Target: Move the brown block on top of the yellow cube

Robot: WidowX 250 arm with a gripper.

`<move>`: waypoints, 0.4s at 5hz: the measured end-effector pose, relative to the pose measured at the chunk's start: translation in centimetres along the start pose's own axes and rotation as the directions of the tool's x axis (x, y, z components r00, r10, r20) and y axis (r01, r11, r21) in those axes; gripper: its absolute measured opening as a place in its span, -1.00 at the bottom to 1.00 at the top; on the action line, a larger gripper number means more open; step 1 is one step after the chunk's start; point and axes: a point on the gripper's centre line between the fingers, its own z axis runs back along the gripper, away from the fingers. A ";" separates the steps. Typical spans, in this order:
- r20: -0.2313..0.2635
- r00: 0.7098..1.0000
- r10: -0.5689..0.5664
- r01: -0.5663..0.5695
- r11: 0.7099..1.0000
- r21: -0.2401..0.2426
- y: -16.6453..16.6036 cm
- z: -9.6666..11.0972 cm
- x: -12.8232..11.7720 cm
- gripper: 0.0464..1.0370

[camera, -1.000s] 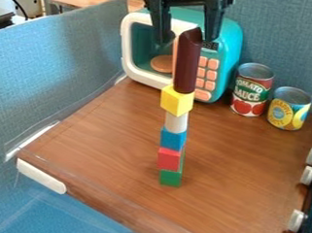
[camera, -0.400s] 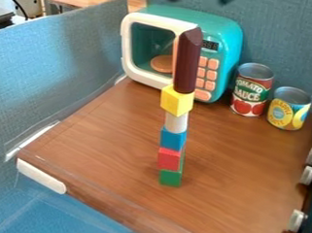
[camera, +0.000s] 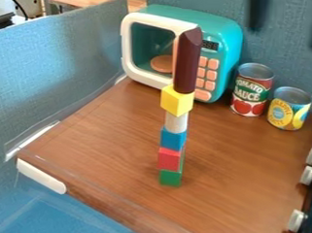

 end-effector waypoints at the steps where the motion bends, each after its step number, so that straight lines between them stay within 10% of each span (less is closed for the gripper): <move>1: -0.051 0.999 0.012 -0.013 0.999 -0.034 -1.1 -2.7 -0.1 0.93; 2: -0.111 0.993 0.050 -0.055 0.998 -0.040 0.2 -5.7 0.0 0.93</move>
